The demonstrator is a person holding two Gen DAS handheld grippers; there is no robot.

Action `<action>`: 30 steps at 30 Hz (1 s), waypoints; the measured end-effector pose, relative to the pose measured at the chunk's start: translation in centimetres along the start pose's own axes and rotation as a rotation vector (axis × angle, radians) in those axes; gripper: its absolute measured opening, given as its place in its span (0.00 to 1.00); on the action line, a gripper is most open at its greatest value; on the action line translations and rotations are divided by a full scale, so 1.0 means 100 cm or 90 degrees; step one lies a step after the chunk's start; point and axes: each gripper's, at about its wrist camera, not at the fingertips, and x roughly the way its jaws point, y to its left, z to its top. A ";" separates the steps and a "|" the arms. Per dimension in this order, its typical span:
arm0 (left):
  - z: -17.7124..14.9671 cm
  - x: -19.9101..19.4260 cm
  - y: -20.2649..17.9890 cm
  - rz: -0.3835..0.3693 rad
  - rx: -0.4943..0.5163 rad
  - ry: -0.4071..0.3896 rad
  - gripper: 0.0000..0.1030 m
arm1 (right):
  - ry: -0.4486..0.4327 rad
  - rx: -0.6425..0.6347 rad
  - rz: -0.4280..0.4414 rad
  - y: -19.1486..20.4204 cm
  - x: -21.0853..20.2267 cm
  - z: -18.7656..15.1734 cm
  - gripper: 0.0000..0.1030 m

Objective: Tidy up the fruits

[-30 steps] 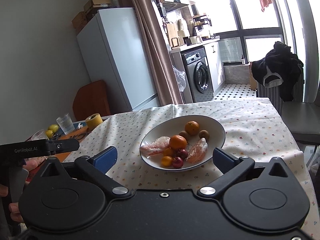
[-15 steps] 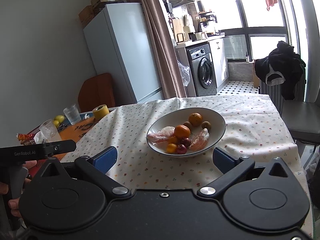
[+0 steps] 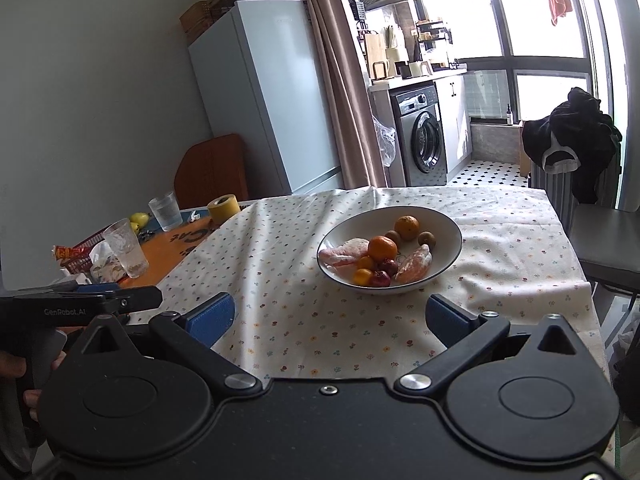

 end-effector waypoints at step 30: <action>-0.008 -0.019 0.000 0.006 0.013 0.002 1.00 | 0.005 -0.009 0.002 0.006 -0.017 -0.012 1.00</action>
